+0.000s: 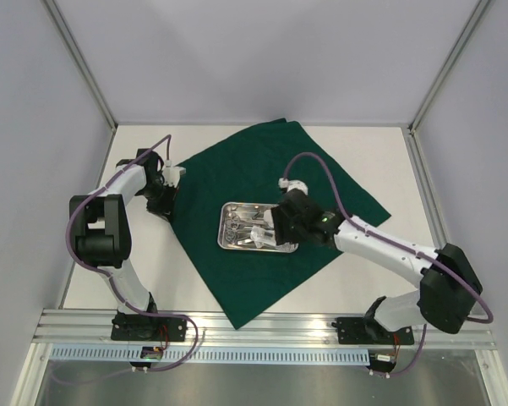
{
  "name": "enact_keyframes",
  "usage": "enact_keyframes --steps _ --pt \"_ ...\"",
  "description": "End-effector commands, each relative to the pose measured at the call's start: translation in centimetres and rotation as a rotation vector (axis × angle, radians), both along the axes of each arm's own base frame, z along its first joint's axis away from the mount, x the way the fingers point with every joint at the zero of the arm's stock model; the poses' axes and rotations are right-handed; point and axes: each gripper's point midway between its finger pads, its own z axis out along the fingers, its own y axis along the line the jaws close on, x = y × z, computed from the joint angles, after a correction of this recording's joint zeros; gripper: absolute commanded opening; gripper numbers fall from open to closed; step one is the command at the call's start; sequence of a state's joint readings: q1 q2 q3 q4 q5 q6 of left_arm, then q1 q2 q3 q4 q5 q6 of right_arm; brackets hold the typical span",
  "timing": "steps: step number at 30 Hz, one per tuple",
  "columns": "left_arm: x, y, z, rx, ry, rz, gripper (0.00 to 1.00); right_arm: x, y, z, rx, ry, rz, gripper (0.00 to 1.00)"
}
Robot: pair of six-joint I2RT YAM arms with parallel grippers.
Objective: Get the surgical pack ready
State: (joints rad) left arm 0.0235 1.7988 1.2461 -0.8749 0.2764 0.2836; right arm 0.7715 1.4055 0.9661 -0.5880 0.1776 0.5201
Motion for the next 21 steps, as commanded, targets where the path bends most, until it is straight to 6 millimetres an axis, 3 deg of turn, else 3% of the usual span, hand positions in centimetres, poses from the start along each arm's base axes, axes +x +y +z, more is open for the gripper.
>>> enact_keyframes --steps 1,2,3,5,10,12,17,21 --pt "0.3 -0.2 1.5 -0.023 -0.051 -0.019 0.00 -4.0 4.8 2.3 -0.092 -0.137 0.372 0.64" --pt "0.3 -0.2 1.5 -0.024 -0.052 -0.020 0.00 -5.3 6.2 2.0 -0.103 -0.154 0.460 0.65" --pt "0.3 -0.2 1.5 -0.024 -0.052 -0.020 0.00 -8.3 8.4 1.1 -0.128 -0.151 0.597 0.65" --pt "0.3 -0.3 1.5 -0.026 -0.049 -0.018 0.00 -11.8 10.7 0.3 -0.161 -0.162 0.775 0.65" --pt "0.3 -0.3 1.6 -0.028 -0.053 -0.019 0.00 -17.1 14.6 -2.0 -0.125 -0.069 1.045 0.64" --pt "0.3 -0.3 1.7 -0.030 -0.054 -0.021 0.00 -18.8 15.1 -3.0 -0.121 -0.026 1.125 0.64" --pt "0.3 -0.3 2.0 -0.028 -0.060 -0.019 0.00 -19.5 14.1 -6.0 -0.228 0.022 1.158 0.64" --pt "0.3 -0.3 2.0 -0.028 -0.061 -0.022 0.00 -18.5 12.5 -9.4 -0.389 0.030 1.104 0.63"
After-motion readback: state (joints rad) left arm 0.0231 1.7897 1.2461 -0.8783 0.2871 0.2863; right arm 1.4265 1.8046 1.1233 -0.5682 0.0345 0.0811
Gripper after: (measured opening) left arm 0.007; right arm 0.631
